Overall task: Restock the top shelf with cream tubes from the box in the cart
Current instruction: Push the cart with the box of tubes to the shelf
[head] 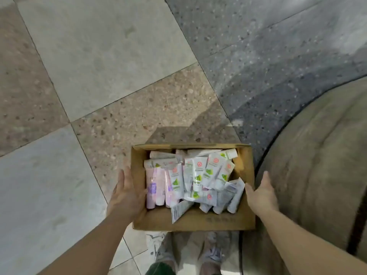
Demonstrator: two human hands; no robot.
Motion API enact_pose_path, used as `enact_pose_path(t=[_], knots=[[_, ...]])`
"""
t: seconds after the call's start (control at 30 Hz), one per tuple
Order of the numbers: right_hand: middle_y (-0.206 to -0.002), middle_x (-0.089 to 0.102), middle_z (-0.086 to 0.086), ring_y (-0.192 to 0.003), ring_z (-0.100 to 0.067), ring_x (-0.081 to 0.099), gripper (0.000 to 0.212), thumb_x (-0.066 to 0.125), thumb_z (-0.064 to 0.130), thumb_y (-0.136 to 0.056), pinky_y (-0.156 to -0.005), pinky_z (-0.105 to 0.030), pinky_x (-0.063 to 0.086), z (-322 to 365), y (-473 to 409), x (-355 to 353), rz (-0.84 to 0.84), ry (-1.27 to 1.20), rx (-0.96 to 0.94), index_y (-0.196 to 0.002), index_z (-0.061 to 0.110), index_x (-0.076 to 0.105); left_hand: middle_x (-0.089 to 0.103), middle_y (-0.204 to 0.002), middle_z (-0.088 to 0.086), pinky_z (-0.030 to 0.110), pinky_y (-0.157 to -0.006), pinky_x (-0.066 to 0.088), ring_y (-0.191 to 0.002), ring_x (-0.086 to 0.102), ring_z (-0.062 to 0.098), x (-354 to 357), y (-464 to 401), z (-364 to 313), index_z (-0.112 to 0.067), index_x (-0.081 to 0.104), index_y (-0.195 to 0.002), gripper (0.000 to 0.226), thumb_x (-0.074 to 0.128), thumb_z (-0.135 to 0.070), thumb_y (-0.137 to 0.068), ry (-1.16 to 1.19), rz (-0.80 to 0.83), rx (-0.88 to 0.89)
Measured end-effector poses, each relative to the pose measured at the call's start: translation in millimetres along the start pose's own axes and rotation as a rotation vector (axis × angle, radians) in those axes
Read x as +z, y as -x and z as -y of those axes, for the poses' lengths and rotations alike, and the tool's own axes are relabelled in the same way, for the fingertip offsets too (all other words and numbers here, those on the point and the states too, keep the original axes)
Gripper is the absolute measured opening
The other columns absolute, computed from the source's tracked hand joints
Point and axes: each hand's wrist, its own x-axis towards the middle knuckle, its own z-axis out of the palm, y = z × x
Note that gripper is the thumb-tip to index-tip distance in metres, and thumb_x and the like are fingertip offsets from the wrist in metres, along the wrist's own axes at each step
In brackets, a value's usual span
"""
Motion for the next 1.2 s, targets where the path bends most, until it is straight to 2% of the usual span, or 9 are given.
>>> enact_pose_path(t=[0.1,0.2,0.27,0.33,0.57,0.73,0.93,1.07,1.2], knots=[[-0.154,0.031,-0.015,-0.135,-0.038,0.037,0.074,0.051,0.034,-0.097,-0.105,-0.047,0.036,-15.2,-24.7,21.4,0.049,-0.047,0.154,-0.155,0.020,0.007,0.024,-0.159,0.007,0.048,-0.101,0.039,-0.130,0.047,0.037,28.1,-24.3,9.8,-0.032,-0.014,-0.151,0.091,0.055,-0.040,-0.093,0.090,0.022,-0.127],[-0.148,0.041,-0.015,-0.131,-0.038,0.042,0.061,0.050,0.034,-0.098,-0.105,-0.044,0.038,-33.6,-40.9,38.6,0.112,-0.069,0.214,-0.152,0.017,0.026,0.055,-0.133,0.019,0.044,-0.088,0.044,-0.113,0.057,0.041,46.4,-43.8,17.1,-0.025,0.002,-0.153,0.082,0.055,-0.037,-0.092,0.188,0.003,-0.253],[-0.136,0.053,-0.015,-0.120,-0.037,0.050,0.045,0.047,0.029,-0.099,-0.095,-0.039,0.042,-39.1,-42.8,43.5,0.085,-0.083,0.186,-0.142,0.015,0.044,0.058,-0.126,0.022,0.043,-0.089,0.045,-0.112,0.056,0.041,49.8,-52.3,21.4,-0.010,0.030,-0.144,0.058,0.052,-0.028,-0.094,0.161,-0.024,-0.275],[-0.126,0.059,-0.014,-0.113,-0.036,0.053,0.036,0.046,0.025,-0.100,-0.090,-0.036,0.041,-36.7,-41.4,40.9,0.058,-0.101,0.160,-0.133,0.013,0.053,0.059,-0.122,0.024,0.042,-0.087,0.044,-0.111,0.056,0.041,46.2,-56.2,21.7,-0.004,0.045,-0.132,0.042,0.050,-0.021,-0.095,0.125,-0.024,-0.271],[-0.123,0.060,-0.012,-0.112,-0.033,0.054,0.035,0.043,0.026,-0.101,-0.091,-0.037,0.043,14.0,10.2,-26.9,0.036,-0.060,0.072,-0.132,0.015,0.053,0.061,-0.117,0.022,0.040,-0.084,0.047,-0.106,0.057,0.040,-28.3,-14.5,8.3,-0.003,0.052,-0.124,0.034,0.048,-0.022,-0.095,0.041,-0.029,-0.232],[-0.110,0.062,-0.013,-0.094,-0.030,0.055,0.029,0.040,0.026,-0.101,-0.080,-0.033,0.043,81.2,76.1,-119.4,-0.018,-0.077,-0.024,-0.117,0.012,0.059,0.063,-0.114,0.018,0.038,-0.081,0.048,-0.101,0.059,0.038,-141.3,40.5,-28.6,-0.007,0.055,-0.120,0.033,0.047,-0.023,-0.093,0.104,-0.101,-0.172],[-0.112,0.062,-0.014,-0.105,-0.034,0.057,0.031,0.040,0.030,-0.101,-0.084,-0.036,0.044,179.2,186.3,-262.3,-0.138,-0.166,-0.172,-0.120,0.012,0.057,0.062,-0.112,0.018,0.037,-0.081,0.047,-0.101,0.059,0.036,-333.8,124.3,-100.9,-0.007,0.054,-0.116,0.028,0.044,-0.022,-0.095,0.162,-0.247,-0.019],[-0.115,0.061,-0.016,-0.106,-0.035,0.056,0.034,0.038,0.037,-0.101,-0.082,-0.036,0.043,244.3,257.6,-369.7,-0.237,-0.206,-0.283,-0.112,0.011,0.056,0.061,-0.116,0.015,0.037,-0.082,0.042,-0.106,0.058,0.035,-463.8,193.1,-162.5,-0.009,0.053,-0.113,0.029,0.038,-0.028,-0.098,0.169,-0.439,0.100],[-0.128,0.058,-0.021,-0.118,-0.038,0.054,0.041,0.041,0.038,-0.100,-0.095,-0.041,0.043,302.3,294.8,-470.6,-0.353,-0.220,-0.361,-0.126,0.010,0.055,0.057,-0.127,0.019,0.043,-0.099,0.042,-0.119,0.053,0.038,-575.9,245.6,-241.4,-0.006,0.052,-0.126,0.039,0.036,-0.033,-0.101,0.122,-0.611,0.240]])
